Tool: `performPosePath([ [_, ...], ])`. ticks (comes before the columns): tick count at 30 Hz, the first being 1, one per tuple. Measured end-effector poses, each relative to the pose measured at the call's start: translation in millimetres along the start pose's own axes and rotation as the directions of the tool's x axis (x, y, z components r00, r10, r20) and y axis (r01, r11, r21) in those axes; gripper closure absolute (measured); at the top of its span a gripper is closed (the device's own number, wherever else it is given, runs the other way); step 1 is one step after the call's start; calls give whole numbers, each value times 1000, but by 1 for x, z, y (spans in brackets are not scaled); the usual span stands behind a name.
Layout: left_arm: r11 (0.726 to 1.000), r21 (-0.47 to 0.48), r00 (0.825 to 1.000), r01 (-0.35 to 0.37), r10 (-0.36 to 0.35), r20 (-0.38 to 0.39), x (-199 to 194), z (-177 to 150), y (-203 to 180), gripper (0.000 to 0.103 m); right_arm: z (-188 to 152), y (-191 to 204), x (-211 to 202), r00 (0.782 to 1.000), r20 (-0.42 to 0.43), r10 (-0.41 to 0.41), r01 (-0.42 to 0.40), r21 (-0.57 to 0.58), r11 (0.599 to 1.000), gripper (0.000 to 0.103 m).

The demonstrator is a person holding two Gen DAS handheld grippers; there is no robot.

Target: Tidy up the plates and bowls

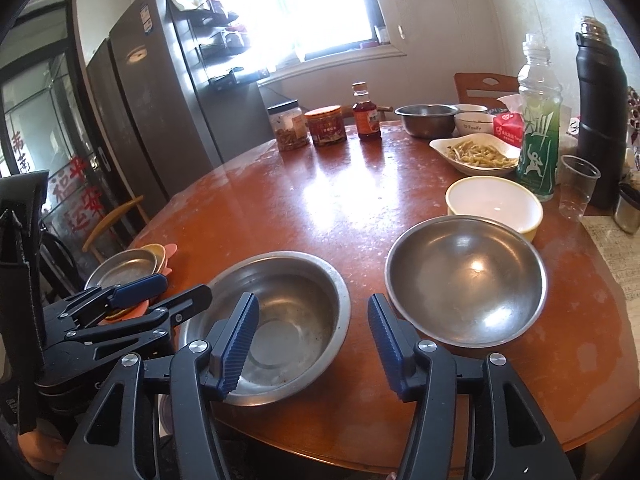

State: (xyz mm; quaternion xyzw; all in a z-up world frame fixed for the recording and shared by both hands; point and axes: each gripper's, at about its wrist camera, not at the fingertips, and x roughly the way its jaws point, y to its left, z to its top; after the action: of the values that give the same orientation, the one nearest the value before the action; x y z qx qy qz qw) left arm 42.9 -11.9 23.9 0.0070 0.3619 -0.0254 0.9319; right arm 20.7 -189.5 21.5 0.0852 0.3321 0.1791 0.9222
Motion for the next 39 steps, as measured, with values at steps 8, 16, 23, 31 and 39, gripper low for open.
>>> performPosePath([
  [8, 1000, 25, 1000, 2, -2, 12, -7, 5, -15, 45, 4, -21, -17, 998, 43, -34, 33, 35, 999, 41],
  [16, 997, 67, 999, 32, -33, 6, -5, 7, -43, 44, 8, -52, -34, 991, 80, -107, 101, 81, 992, 41],
  [23, 992, 106, 998, 60, -60, -4, -2, 12, -68, 44, 8, -85, -43, 986, 84, -147, 134, 146, 980, 35],
  [31, 985, 140, 995, 104, -103, -17, 8, 24, -97, 43, 4, -107, -44, 985, 72, -156, 140, 187, 972, 34],
  [39, 975, 139, 983, 176, -168, -71, 30, 39, -120, 41, 3, -123, -34, 983, 41, -179, 166, 213, 963, 35],
])
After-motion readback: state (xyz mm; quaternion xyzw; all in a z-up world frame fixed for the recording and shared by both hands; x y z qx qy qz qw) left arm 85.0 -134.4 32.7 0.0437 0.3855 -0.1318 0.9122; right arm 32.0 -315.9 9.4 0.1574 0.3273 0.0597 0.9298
